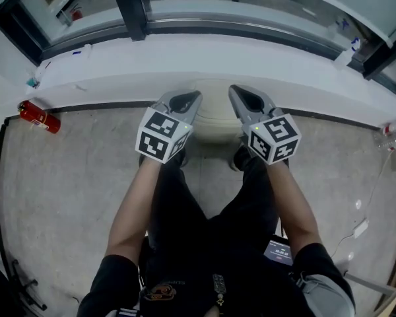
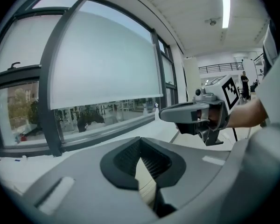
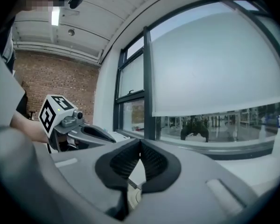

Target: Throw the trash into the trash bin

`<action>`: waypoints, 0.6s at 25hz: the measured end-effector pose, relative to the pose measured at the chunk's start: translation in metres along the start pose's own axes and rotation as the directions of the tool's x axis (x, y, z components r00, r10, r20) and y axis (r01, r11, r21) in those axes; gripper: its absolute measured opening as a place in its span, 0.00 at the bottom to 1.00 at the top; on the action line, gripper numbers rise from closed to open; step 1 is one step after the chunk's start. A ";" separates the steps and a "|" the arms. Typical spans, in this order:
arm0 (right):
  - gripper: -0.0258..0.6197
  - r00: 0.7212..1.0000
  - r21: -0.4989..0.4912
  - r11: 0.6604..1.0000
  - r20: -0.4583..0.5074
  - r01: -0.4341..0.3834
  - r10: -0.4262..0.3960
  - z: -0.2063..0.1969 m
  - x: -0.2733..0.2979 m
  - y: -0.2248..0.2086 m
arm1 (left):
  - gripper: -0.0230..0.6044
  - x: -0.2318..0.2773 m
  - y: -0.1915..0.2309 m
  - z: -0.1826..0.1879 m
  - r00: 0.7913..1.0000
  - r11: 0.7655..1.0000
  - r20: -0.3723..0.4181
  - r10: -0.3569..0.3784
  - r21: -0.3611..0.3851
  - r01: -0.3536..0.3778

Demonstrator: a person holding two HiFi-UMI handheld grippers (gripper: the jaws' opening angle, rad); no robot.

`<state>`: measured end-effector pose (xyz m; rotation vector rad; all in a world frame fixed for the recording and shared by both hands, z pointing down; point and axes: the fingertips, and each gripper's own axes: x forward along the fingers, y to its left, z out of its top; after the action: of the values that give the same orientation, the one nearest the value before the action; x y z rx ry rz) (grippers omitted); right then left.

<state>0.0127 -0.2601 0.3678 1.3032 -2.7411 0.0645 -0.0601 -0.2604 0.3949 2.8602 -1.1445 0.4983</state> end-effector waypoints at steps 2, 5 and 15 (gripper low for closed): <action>0.04 0.999 -0.030 1.000 0.041 -0.008 0.009 0.021 -0.015 0.012 | 0.04 -0.016 -0.010 0.021 0.998 1.000 0.056 0.004 -0.005 -0.004; 0.04 0.995 -0.066 0.998 0.093 -0.019 0.025 0.051 -0.036 0.029 | 0.04 -0.039 -0.024 0.052 0.992 1.000 0.124 0.009 0.006 -0.010; 0.04 0.977 -0.109 0.991 0.191 -0.074 0.094 0.102 -0.083 0.073 | 0.04 -0.093 -0.065 0.106 0.972 0.999 0.235 0.009 0.045 -0.021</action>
<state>0.0004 -0.1582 0.2572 1.2274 -2.9179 -0.2052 -0.0497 -0.1653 0.2722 3.0181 -1.2004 0.1914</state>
